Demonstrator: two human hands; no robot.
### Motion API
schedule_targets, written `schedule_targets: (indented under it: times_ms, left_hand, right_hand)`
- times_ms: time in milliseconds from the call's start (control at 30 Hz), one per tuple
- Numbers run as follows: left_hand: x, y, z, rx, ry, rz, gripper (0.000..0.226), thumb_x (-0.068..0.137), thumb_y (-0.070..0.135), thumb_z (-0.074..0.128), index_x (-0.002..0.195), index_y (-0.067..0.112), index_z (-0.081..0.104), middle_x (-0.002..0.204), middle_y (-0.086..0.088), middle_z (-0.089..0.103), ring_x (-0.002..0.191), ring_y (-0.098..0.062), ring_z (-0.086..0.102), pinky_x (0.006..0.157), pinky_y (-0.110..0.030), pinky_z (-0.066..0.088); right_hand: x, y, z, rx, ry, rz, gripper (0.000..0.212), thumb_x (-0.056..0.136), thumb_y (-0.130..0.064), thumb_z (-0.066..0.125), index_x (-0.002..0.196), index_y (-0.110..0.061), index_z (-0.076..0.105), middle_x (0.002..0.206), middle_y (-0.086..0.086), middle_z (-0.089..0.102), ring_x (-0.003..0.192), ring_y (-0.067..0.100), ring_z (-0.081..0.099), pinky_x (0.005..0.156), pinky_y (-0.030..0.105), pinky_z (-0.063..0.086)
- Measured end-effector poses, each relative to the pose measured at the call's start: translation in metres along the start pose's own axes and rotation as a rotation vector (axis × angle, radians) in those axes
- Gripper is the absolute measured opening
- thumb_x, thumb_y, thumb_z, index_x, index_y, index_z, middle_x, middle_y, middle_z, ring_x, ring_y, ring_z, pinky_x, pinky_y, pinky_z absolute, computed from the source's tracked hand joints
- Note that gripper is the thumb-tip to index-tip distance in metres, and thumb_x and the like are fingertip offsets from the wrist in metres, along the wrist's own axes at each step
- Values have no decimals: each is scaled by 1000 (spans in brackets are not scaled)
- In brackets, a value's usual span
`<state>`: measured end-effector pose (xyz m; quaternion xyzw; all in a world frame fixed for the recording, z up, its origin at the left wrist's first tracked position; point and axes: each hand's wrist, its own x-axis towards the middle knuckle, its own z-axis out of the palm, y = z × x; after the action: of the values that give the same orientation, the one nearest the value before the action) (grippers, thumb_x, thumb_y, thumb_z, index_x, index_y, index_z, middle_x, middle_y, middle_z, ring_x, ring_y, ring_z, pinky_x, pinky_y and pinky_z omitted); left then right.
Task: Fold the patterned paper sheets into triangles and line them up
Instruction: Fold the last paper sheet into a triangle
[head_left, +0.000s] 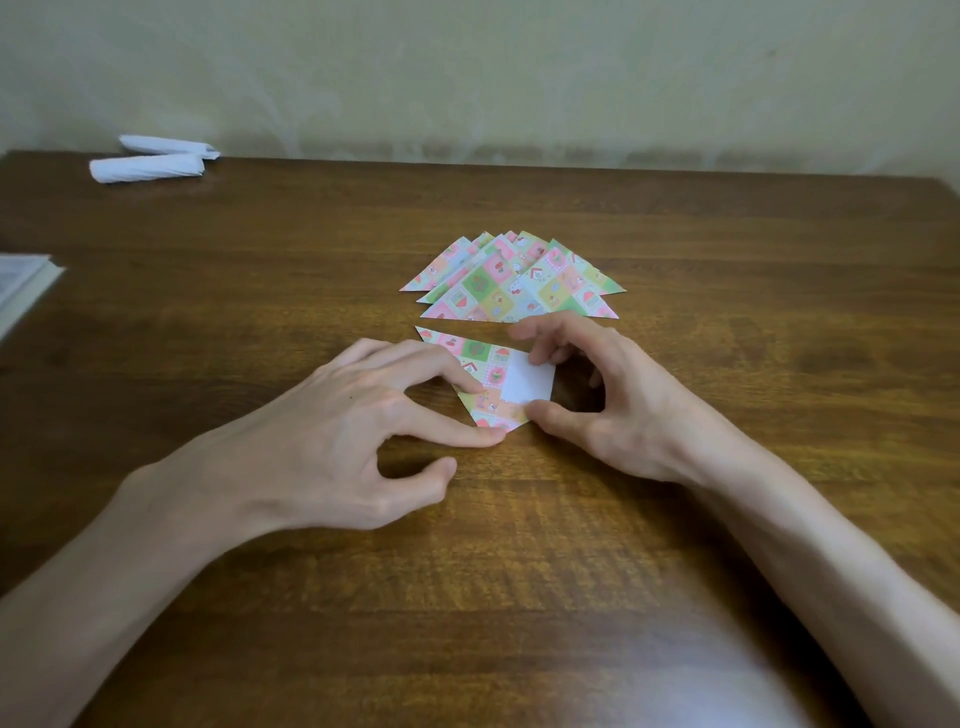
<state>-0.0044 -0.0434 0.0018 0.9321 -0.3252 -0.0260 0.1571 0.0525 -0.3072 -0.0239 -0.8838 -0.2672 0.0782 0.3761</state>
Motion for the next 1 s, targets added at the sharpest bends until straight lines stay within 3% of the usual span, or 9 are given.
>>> schedule_targets:
  times_ms: [233,433,567,700,800,1000]
  left_hand:
    - [-1,-2,1,2,-1,2,40,95,52,53,134,62,57,144,28,44,143,0,34,118,-38,29]
    - [0,-2,1,10,9,8,40,94,51,53,133,60,58,143,27,44,143,-1,35,117,-36,28]
    - [-1,-1,1,24,4,22,41,95,50,54,134,62,56,144,28,42,143,0,33,117,-30,25]
    - [-1,-2,0,13,10,24,42,95,49,52,134,61,57,144,28,43,143,1,33,118,-28,23]
    - [0,-3,1,-2,4,20,40,95,46,55,132,60,59,144,26,45,143,-2,36,117,-36,28]
    - [0,-5,0,-28,12,18,37,95,49,54,129,60,62,144,27,46,145,-1,35,116,-36,28]
  right_hand:
    - [2,2,-5,45,-3,-9,58,87,-3,73,136,-30,56,117,-10,60,115,10,53,84,9,36]
    - [2,1,-5,60,2,6,55,87,-9,77,135,-28,58,117,-10,62,114,8,54,86,9,36]
    - [0,-6,5,28,63,34,62,79,-44,87,133,-36,57,116,-14,58,118,10,52,101,25,42]
    - [0,-12,10,-59,72,32,61,81,-45,84,134,-40,55,118,-12,54,119,13,47,110,44,39]
    - [1,-11,7,-66,42,46,60,83,-44,83,135,-42,53,119,-13,52,120,13,45,111,44,38]
    - [2,-6,2,-20,36,29,57,88,-25,81,136,-38,54,118,-13,56,118,12,50,105,30,41]
